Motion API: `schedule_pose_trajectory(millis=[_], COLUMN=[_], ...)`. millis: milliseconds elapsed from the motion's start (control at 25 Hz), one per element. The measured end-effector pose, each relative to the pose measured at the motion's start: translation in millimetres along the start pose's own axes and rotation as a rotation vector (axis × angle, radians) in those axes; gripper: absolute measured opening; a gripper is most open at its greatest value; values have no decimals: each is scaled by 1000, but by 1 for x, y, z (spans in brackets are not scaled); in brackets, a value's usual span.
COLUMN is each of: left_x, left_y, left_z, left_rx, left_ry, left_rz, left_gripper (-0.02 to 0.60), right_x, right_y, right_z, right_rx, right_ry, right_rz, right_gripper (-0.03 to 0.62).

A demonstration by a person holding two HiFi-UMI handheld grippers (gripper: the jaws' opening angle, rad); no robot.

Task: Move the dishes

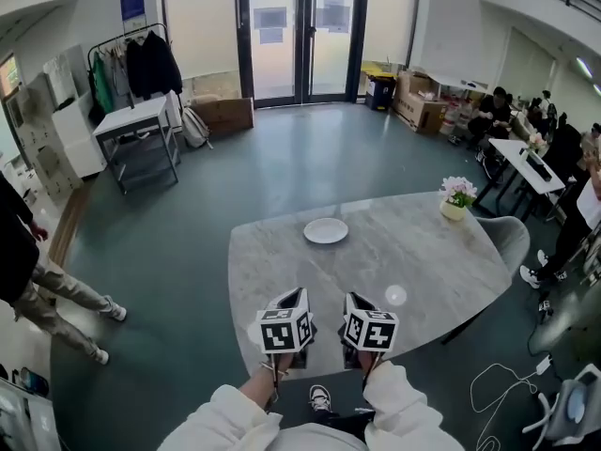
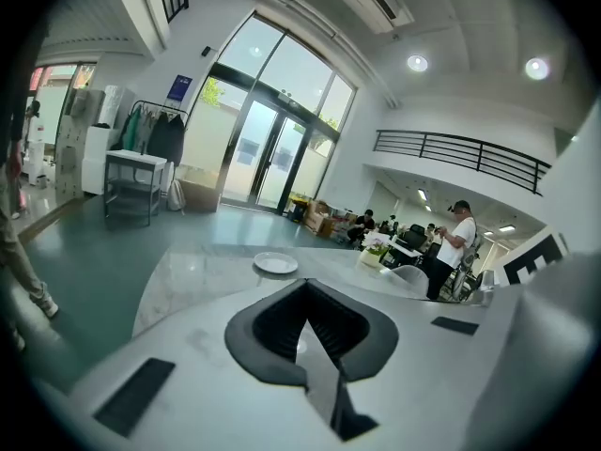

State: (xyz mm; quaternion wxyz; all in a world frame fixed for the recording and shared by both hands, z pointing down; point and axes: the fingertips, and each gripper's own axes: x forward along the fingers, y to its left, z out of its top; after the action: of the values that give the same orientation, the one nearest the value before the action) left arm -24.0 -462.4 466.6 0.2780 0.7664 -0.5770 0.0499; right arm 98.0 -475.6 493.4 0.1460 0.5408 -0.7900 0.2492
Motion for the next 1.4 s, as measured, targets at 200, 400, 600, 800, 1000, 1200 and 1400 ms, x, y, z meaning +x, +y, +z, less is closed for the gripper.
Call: schedule_pose_trajectory(millis=[200, 400, 600, 800, 1000, 1200, 1400], left_x=[-38, -80, -116, -138, -145, -147, -147], left_y=[-3, 0, -1, -4, -22, -44, -58], left_z=[-18, -49, -67, -70, -72, -80, -86], left_rx=[17, 23, 10, -22, -16, -4, -20], left_ry=[-22, -3, 7, -12, -27, -11, 3], left_rz=[-17, -19, -21, -25, -26, -30, -11], left_gripper=[8, 7, 8, 7, 8, 8, 8], right_x=[-31, -63, -97, -121, -138, -153, -168], right_y=[18, 38, 56, 62, 52, 42, 30], right_z=[-23, -60, -78, -81, -75, -78, -85], right_rx=[-9, -3, -15, -36, -45, -46, -36], right_ry=[-29, -26, -23, -39, -66, -68, -67], right_rz=[-21, -44, -42, -45, -40, -32, -21], right_gripper=[63, 63, 63, 63, 63, 63, 63])
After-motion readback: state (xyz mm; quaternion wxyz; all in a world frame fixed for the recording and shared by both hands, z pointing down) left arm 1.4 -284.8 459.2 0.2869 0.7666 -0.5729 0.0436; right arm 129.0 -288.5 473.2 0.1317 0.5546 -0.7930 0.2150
